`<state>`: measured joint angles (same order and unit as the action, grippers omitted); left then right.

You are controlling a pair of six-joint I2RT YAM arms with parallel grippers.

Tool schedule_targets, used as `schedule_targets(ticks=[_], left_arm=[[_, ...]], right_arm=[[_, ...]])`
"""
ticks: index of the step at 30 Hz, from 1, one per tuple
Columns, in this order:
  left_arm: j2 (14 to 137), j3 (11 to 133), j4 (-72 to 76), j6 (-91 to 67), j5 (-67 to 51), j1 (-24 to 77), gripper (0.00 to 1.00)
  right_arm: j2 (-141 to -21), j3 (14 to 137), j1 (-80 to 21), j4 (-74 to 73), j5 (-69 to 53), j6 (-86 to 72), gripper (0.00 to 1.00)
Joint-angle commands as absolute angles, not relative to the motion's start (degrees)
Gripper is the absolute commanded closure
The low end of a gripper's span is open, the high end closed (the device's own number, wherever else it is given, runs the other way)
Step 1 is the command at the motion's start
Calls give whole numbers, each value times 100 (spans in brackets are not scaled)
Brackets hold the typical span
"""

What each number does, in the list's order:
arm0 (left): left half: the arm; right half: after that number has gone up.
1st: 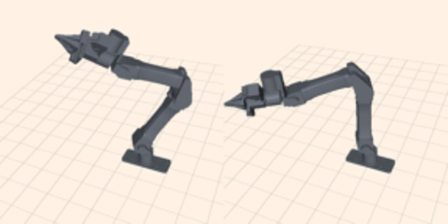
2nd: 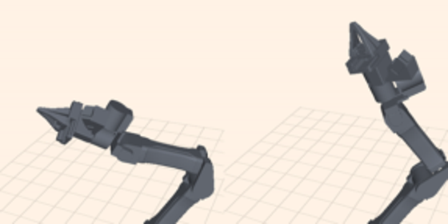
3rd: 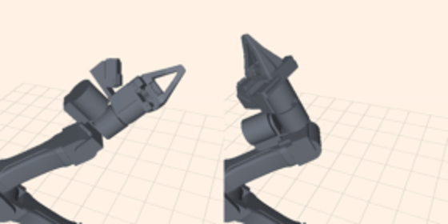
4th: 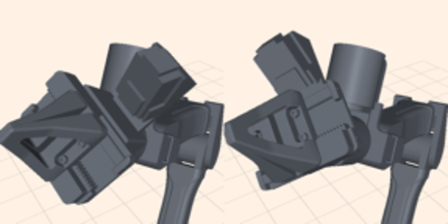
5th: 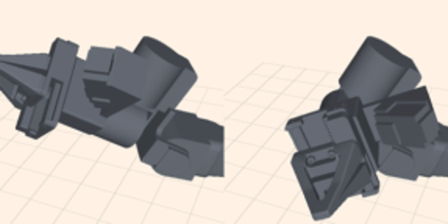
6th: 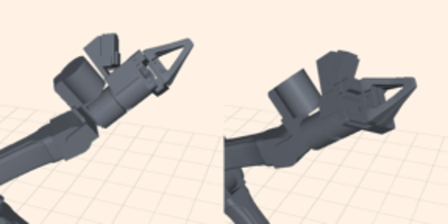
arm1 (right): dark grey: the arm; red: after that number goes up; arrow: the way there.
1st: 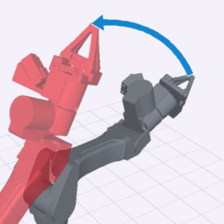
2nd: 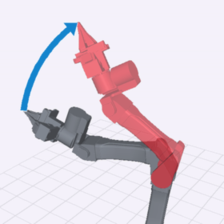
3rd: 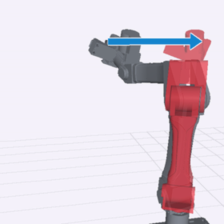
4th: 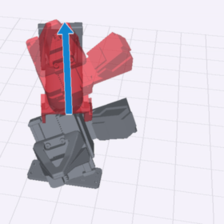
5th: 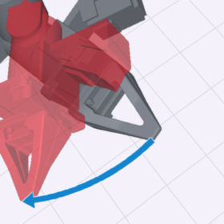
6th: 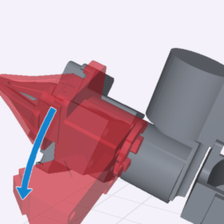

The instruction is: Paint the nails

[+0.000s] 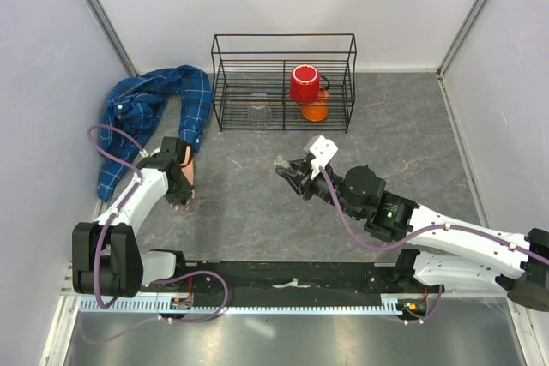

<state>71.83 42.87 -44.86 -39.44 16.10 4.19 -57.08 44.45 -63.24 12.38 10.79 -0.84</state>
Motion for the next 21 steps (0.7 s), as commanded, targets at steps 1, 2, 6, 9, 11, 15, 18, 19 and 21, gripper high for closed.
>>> schedule_targets(ticks=[1,2,6,9,11,15,18,19,21], left_arm=[[7110,4271,-4491,-4034,1538,369,98],[7110,4263,-4491,-4043,1529,369,98],[7093,4263,-4491,-4087,1512,369,98],[7084,4254,-4500,-4096,1494,369,98],[7075,4254,-4509,-4104,1494,369,98],[7066,4254,-4518,-4122,1441,369,98],[7032,4271,-4553,-4148,1433,369,98],[7014,4263,-4561,-4157,1450,369,98],[6970,4263,-4570,-4175,1494,369,98]], right_arm=[[-5660,4562,-6311,1459,1002,-158,100],[-5660,4562,-6311,1459,1002,-158,100],[-5669,4570,-6311,1450,1002,-167,100],[-5669,4570,-6311,1450,993,-167,100],[-5651,4570,-6311,1450,993,-158,100],[-5660,4588,-6311,1441,984,-158,100],[-5660,4579,-6311,1441,984,-158,100],[-5651,4579,-6311,1441,984,-158,100],[-5660,4579,-6319,1441,976,-158,100]])
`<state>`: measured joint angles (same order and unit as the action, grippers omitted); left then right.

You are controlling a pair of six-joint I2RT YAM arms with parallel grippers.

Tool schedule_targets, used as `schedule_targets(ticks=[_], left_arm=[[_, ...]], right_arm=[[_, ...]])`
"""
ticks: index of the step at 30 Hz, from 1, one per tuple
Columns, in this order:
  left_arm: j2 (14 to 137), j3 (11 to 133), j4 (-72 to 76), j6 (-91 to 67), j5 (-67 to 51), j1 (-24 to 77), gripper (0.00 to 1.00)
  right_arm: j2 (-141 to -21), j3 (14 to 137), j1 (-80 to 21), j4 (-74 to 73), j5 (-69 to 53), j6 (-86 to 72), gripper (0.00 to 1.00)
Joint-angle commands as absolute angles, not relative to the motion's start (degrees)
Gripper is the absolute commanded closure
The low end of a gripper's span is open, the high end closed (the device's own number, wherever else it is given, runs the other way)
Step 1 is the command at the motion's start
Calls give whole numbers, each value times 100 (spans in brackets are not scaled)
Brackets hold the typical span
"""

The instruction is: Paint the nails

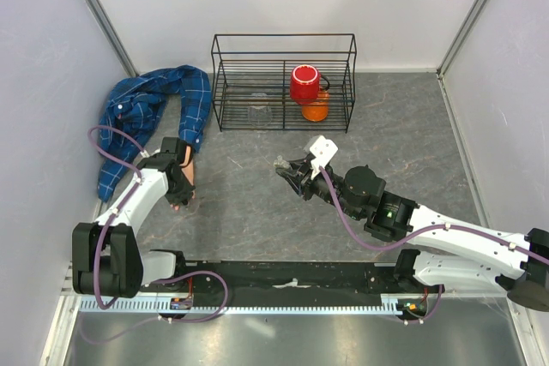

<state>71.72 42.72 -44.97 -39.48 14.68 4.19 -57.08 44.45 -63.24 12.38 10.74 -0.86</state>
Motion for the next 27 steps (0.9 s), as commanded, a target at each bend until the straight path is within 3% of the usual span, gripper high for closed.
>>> schedule_targets(ticks=[1,15,27], left_arm=[[6970,4271,-4579,-4184,1494,369,98],[6829,4350,-4693,-4219,1521,369,98],[5310,5615,-5616,-4255,589,369,98]], right_arm=[[-5669,4579,-6311,1441,967,-158,100],[-5687,4579,-6311,1441,976,-167,100],[-5494,4781,-6311,1178,809,-342,100]])
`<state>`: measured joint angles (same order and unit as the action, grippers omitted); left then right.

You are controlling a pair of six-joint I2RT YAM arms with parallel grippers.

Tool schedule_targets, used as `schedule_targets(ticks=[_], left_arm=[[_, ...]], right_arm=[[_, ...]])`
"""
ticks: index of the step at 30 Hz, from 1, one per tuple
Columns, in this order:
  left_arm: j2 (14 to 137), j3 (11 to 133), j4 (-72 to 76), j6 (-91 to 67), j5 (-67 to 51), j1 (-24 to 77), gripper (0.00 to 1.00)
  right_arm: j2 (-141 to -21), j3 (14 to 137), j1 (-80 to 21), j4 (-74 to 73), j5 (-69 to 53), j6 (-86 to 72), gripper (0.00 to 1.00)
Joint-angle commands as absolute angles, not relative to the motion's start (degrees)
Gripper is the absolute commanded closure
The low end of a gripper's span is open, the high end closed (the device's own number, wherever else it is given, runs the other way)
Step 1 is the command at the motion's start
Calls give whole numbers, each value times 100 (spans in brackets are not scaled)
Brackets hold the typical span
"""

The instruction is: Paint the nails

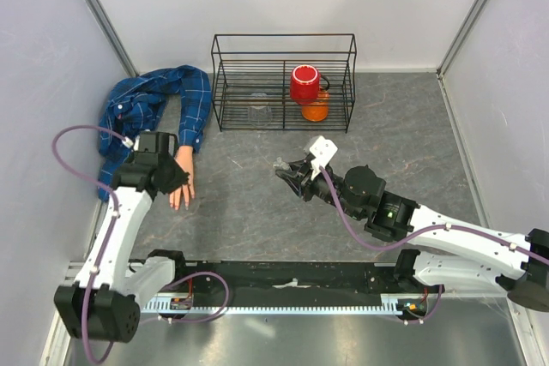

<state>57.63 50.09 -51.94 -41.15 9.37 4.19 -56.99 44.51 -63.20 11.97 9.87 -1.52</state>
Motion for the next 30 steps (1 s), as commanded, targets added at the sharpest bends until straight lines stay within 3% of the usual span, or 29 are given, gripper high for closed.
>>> schedule_targets(ticks=[1,8,15,18,30], left_arm=[[5213,5738,-5625,-4184,415,369,98],[4448,6046,-4687,-3876,-939,369,98],[4623,6547,-3703,-4517,-3187,395,98],[4570,6670,-3263,-4693,-3585,553,98],[5572,7681,-2962,-3227,-2936,3408,98]], right_arm=[[-5467,4868,-6311,1117,809,-351,100],[-5020,5141,-6311,405,686,-615,100],[-4509,5563,-6311,-614,492,-791,100],[-4439,5703,-6311,-1071,396,-738,100],[-4623,5809,-6311,-1450,-510,113,100]])
